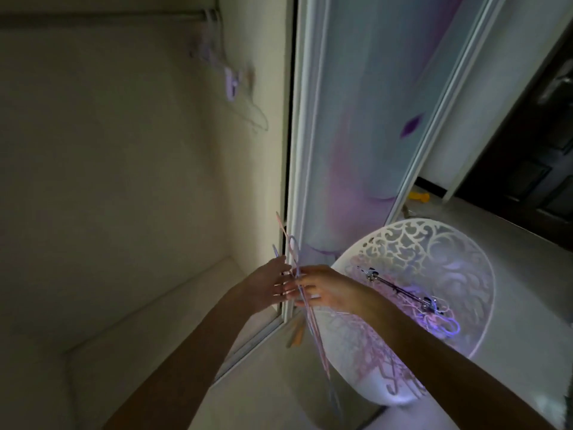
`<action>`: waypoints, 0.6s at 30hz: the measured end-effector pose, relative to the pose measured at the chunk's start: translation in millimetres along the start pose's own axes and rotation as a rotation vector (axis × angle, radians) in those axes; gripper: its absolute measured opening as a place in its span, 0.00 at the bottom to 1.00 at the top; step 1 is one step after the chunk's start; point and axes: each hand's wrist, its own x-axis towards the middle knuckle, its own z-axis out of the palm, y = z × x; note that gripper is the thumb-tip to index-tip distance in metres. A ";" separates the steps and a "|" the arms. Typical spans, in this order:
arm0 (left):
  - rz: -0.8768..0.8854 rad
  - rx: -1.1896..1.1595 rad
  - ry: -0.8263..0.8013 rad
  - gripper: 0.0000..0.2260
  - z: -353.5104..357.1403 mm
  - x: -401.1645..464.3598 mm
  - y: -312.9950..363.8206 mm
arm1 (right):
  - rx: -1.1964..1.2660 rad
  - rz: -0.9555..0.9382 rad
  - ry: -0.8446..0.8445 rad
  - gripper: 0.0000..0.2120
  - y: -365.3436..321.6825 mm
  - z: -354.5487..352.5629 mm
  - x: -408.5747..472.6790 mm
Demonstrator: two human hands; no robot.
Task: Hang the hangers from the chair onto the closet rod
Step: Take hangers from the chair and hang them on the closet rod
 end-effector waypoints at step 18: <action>0.385 0.019 0.350 0.14 -134.9 -161.2 109.8 | -0.097 -0.138 0.000 0.17 -77.3 175.0 6.3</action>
